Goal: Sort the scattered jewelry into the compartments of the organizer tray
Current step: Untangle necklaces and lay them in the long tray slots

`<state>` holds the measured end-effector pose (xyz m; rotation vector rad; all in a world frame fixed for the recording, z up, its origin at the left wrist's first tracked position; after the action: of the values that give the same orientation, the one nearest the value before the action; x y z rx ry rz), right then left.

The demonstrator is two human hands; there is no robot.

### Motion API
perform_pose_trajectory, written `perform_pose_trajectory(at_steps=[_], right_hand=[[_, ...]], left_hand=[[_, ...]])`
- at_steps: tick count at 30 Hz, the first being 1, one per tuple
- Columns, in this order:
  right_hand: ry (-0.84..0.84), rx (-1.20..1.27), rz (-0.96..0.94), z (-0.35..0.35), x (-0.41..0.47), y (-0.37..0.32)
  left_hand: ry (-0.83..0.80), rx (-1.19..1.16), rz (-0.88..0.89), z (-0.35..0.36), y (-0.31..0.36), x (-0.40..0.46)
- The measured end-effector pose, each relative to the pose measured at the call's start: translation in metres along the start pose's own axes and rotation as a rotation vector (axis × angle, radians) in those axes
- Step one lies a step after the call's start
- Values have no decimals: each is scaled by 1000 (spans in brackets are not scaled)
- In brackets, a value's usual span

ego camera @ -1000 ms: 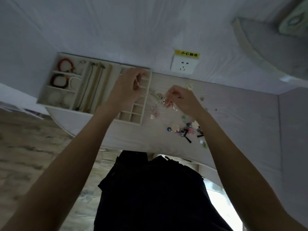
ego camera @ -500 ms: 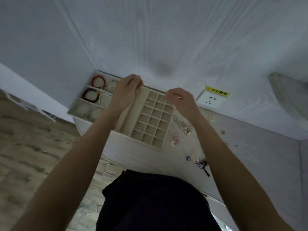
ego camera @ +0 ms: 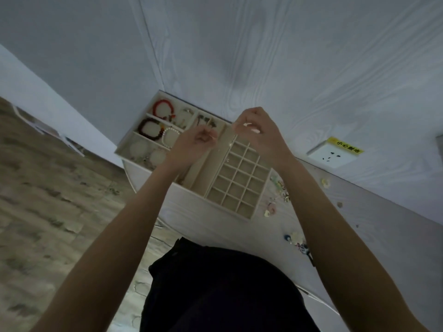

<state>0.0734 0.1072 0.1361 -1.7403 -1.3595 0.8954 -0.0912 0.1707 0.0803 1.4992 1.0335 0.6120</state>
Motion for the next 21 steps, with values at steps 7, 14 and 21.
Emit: perform_pose_trajectory(at_steps=[7, 14, 21], right_hand=[[-155, -86, 51, 10, 10, -14], [-53, -86, -26, 21, 17, -23], [161, 19, 141, 0, 39, -7]], left_hand=[[22, -116, 91, -6, -8, -2], [-289, -238, 90, -2, -10, -14], [-57, -146, -33, -7, -54, -24]])
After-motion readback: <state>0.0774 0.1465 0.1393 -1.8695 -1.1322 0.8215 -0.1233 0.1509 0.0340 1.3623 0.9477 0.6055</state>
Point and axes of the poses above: each hand's wrist, its own x-axis towards the middle knuckle, its own z-axis out of the palm, y = z × x, the point moved 1 cm from there along x, towards the middle knuckle, and after that the axes turned 7 degrees about -x, right-handed, at the moved point
